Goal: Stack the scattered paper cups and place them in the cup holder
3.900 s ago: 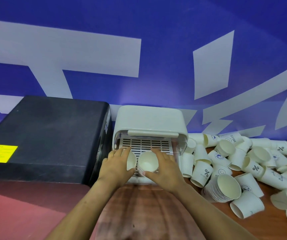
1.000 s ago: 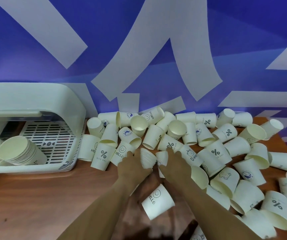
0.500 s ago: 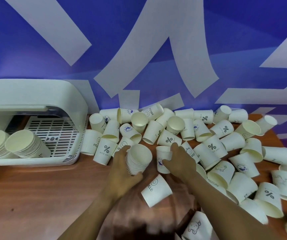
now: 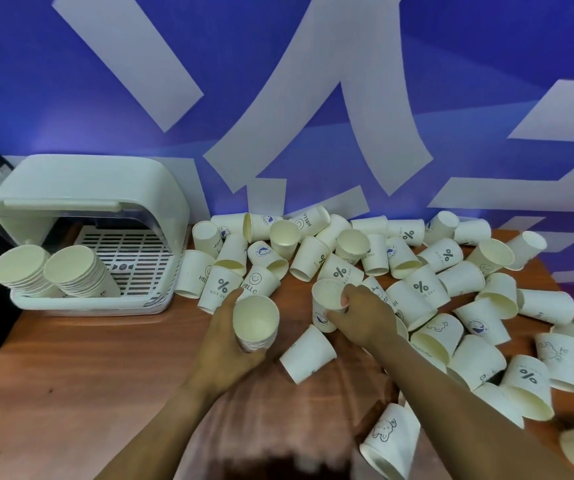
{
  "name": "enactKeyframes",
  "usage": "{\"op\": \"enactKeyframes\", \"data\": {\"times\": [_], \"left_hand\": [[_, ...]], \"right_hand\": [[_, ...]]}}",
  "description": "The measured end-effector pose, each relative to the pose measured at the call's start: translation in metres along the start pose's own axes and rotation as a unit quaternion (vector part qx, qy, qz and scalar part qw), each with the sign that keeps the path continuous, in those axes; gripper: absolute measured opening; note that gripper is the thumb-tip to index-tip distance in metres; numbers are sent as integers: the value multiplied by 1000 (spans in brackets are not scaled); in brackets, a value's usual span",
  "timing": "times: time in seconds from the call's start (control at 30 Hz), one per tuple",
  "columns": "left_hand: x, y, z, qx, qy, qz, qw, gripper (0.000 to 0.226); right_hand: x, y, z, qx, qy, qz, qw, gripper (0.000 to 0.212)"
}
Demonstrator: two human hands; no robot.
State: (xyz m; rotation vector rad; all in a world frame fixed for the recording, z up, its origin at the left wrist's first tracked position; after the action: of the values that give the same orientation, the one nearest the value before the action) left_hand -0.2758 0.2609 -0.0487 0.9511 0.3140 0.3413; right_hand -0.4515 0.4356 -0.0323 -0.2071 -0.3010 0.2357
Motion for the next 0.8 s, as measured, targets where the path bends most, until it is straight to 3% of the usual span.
{"op": "enactKeyframes", "data": {"times": [0.2, 0.33, 0.43, 0.53, 0.63, 0.8], "left_hand": [[6, 14, 15, -90, -20, -6, 996, 111], [4, 39, 26, -156, 17, -35, 987, 109], [2, 79, 23, -178, 85, -166, 966, 74], [7, 117, -11, -126, 23, -258, 958, 34], [11, 126, -59, -97, -82, -216, 968, 38], [1, 85, -114, -212, -196, -26, 957, 74]], "right_hand": [[8, 2, 5, -5, 12, 9, 1000, 39], [13, 5, 9, -16, 15, 13, 1000, 40], [17, 9, 14, -23, 26, 15, 999, 42], [19, 17, 19, -49, 40, 9, 998, 41], [20, 30, 29, -80, 60, 3, 995, 42], [22, 51, 46, -115, 84, -18, 990, 41]]}}
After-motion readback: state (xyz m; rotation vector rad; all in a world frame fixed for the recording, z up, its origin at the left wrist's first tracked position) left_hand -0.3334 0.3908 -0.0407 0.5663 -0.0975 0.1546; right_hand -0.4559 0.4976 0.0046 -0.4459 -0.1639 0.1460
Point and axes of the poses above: each hand's wrist, its own x-axis away from the middle knuckle, its own z-axis out of the back of the hand, y = z × x, the point moved 4 cm from there along -x, towards the middle knuckle, and after that the axes turned 13 degrees about -z, right-handed, at the moved point
